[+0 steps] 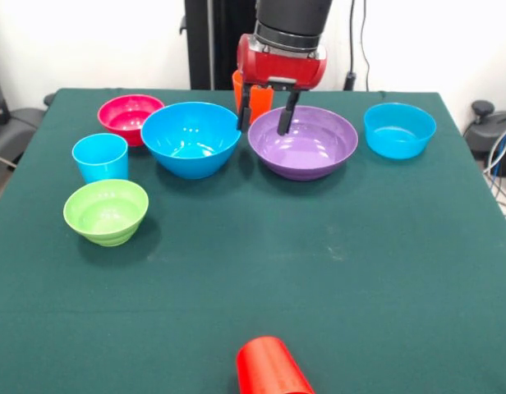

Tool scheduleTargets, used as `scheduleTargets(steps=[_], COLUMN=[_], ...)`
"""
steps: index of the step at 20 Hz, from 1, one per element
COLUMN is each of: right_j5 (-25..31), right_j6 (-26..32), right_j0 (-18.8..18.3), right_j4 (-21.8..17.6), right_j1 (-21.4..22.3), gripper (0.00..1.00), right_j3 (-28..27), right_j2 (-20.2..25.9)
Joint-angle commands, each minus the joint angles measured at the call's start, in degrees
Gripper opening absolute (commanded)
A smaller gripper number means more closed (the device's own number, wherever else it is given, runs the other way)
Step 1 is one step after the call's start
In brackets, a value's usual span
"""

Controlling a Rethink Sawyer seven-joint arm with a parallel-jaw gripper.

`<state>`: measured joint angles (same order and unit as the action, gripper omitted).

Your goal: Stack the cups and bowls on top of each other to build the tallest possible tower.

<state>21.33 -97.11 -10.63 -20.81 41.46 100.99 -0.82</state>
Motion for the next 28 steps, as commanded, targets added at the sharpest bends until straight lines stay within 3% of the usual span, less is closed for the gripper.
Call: scheduleTargets(steps=[1, 14, 28], right_j5=[-4.80, -9.89, -7.75], right_j6=[-5.10, -2.73, 0.27], right_j0=[4.52, 1.17, -2.69], right_j4=[-6.75, -9.42, -12.52], right_j1=[-4.57, -7.60, -6.03], gripper=[1.00, 1.00, 1.00], right_j3=[2.28, 4.17, 3.35], right_j2=[-1.51, -0.49, 0.94])
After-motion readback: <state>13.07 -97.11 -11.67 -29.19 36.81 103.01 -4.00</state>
